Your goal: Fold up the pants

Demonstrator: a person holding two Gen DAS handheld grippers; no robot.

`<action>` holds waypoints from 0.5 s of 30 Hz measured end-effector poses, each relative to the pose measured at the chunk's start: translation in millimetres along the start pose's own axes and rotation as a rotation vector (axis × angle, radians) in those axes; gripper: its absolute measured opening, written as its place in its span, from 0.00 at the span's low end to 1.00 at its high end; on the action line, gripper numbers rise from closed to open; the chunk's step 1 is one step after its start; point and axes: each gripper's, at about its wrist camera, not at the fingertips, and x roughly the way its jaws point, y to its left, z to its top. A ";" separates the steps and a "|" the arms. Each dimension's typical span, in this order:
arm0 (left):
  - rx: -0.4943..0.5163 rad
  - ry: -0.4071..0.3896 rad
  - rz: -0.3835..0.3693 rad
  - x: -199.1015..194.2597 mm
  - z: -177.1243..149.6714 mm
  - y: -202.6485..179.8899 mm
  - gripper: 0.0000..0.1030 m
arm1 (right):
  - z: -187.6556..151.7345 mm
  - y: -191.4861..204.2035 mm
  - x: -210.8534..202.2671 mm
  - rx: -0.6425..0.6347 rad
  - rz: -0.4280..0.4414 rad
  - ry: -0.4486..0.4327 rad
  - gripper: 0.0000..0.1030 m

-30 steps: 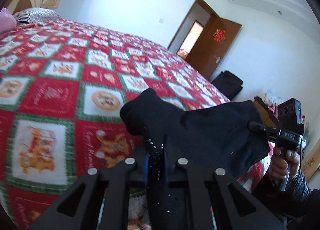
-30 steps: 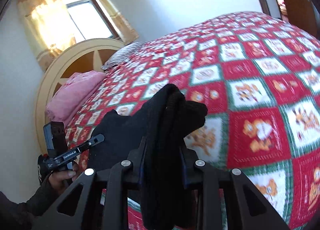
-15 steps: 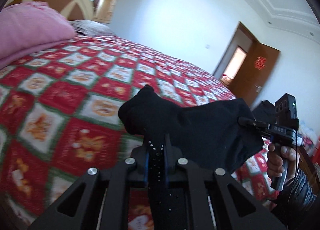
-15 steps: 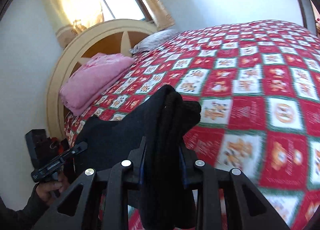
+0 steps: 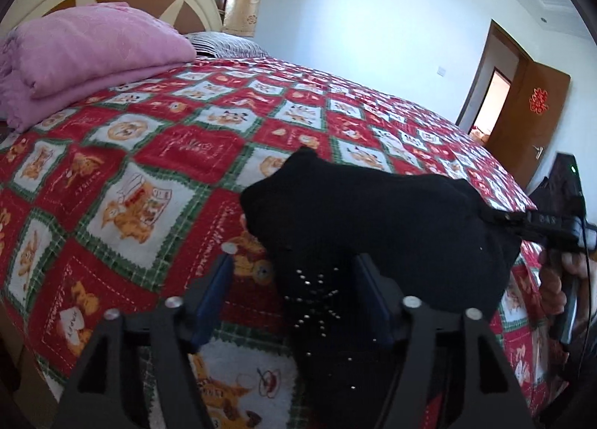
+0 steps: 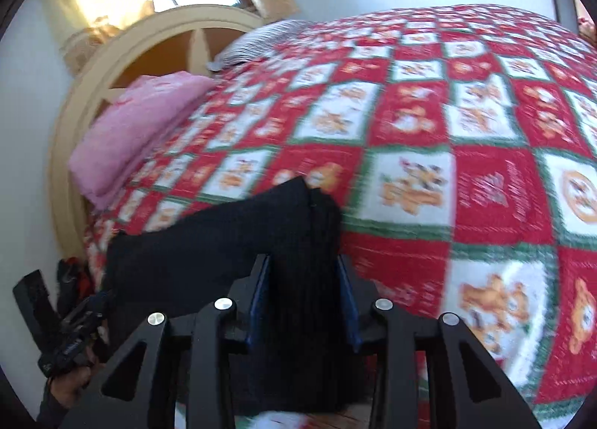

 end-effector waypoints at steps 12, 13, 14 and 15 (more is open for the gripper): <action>-0.009 -0.010 0.048 9.8 -1.0 15.7 1.00 | -27.3 -14.0 -11.3 -0.001 -0.088 -0.034 0.53; -0.004 -0.013 0.049 10.5 -1.7 15.3 1.00 | -28.9 -13.9 -10.7 -0.003 -0.097 -0.039 0.55; 0.000 -0.018 0.050 9.7 -2.0 14.6 1.00 | -29.3 -13.9 -10.0 -0.004 -0.102 -0.042 0.58; 0.001 -0.017 0.053 9.0 -1.8 13.9 1.00 | -28.9 -14.9 -9.9 0.002 -0.100 -0.040 0.58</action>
